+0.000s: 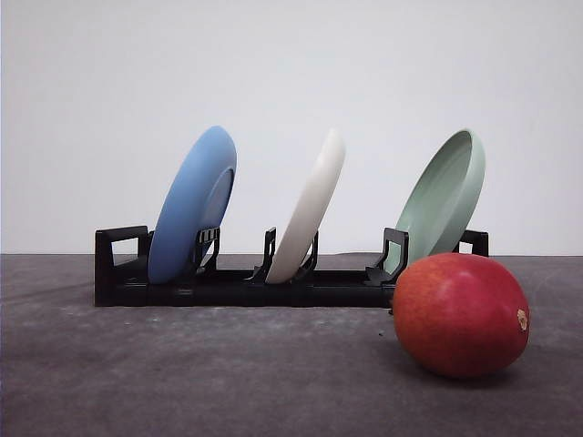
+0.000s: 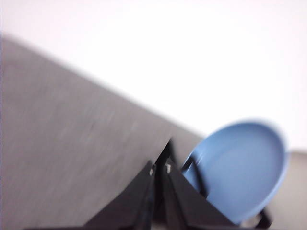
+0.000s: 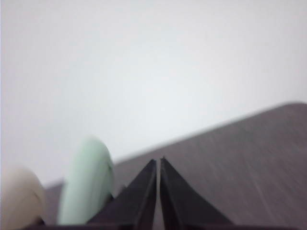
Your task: Place pomegranate in white plate
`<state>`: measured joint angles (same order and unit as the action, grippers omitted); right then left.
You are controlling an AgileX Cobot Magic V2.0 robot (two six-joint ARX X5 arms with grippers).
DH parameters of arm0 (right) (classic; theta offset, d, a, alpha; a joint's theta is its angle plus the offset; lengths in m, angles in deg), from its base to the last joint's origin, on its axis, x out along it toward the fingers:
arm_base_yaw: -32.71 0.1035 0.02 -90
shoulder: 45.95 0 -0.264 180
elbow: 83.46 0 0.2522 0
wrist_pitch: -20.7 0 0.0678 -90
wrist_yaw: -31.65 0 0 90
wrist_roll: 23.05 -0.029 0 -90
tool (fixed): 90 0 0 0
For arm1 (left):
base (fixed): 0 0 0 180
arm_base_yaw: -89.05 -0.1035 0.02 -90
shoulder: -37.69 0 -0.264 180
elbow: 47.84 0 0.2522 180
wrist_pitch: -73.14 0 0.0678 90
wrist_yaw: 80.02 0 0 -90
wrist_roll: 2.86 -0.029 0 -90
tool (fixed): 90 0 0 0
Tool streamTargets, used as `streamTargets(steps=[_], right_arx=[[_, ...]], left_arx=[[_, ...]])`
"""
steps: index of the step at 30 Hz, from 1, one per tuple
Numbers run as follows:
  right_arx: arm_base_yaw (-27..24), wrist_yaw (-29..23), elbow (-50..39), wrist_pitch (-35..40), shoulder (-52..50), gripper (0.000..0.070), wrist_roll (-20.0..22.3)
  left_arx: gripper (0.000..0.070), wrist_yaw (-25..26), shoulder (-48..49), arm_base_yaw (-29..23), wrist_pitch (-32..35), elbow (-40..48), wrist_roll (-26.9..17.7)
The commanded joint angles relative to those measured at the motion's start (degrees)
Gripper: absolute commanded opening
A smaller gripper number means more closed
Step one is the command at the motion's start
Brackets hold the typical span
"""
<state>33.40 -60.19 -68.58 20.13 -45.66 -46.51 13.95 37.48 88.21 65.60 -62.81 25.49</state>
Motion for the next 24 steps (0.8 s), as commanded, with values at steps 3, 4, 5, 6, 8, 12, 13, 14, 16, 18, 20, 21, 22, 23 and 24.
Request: streamTargets(steps=[3, 4, 5, 6, 8, 12, 13, 14, 16, 18, 20, 21, 22, 23, 24], right_arx=[[-0.02, 0.39, 3.34, -1.68, -0.09, 0.0006, -2.77], [-0.02, 0.39, 4.75, -3.72, -0.09, 0.0006, -2.77], [-0.02, 0.37, 6.11, -5.97, -0.07, 0.0006, -2.77], [-0.02, 0.39, 7.63, -8.70, -0.06, 0.0006, -2.84], [-0.04, 0.39, 11.34, -15.45, 0.01, 0.0006, -3.16], [-0.04, 1.32, 18.48, -28.34, 1.58, 0.0006, -2.44], [-0.02, 2.21, 20.25, -31.41, 2.37, 0.0006, -1.70], [-0.04, 2.95, 21.67, -33.79, 3.20, 0.0006, -1.01], [-0.02, 4.56, 24.31, -38.48, 5.14, 0.0006, 0.20], [-0.02, 6.26, 26.20, -41.77, 7.18, 0.0006, 1.27], [-0.02, 8.15, 27.84, -44.36, 9.59, 0.0006, 2.96], [-0.02, 9.16, 28.38, -45.15, 10.77, 0.0006, 3.87], [-0.02, 10.57, 28.82, -45.75, 12.06, 0.0006, 4.94], [-0.02, 12.11, 29.02, -45.99, 13.17, 0.0006, 5.77], [-0.02, 13.97, 29.12, -46.12, 14.32, 0.0006, 6.46]], left_arx=[[0.0012, -0.15, 0.02, 0.04, 3.24, -1.48, 0.62], [0.0012, -0.18, 0.02, 0.04, 2.61, -2.53, 0.64], [0.0012, -0.33, 0.00, 0.05, 1.49, -3.62, 0.64], [0.0012, -0.77, -0.06, 0.07, -0.40, -5.00, 0.66], [0.0012, -2.11, -0.47, 0.04, -6.21, -8.65, 0.59], [0.0012, -4.22, -2.62, 0.05, -19.25, -16.65, -1.89], [0.0012, -4.20, -3.51, 0.07, -22.56, -18.82, -2.80], [0.0011, -4.17, -4.36, 0.07, -25.24, -20.55, -3.56], [0.0011, -3.90, -6.45, 0.07, -30.93, -24.01, -4.91], [0.0011, -2.96, -8.52, 0.07, -35.68, -26.73, -6.60], [0.0011, -1.63, -11.19, 0.07, -40.10, -29.32, -9.04], [0.0011, -0.91, -12.47, 0.07, -41.87, -30.37, -10.26], [0.0011, -0.21, -13.98, 0.07, -43.64, -31.40, -11.50], [0.0011, 0.63, -15.30, 0.07, -44.96, -32.23, -12.36], [0.0011, 1.52, -16.73, 0.07, -46.23, -33.04, -13.19]])
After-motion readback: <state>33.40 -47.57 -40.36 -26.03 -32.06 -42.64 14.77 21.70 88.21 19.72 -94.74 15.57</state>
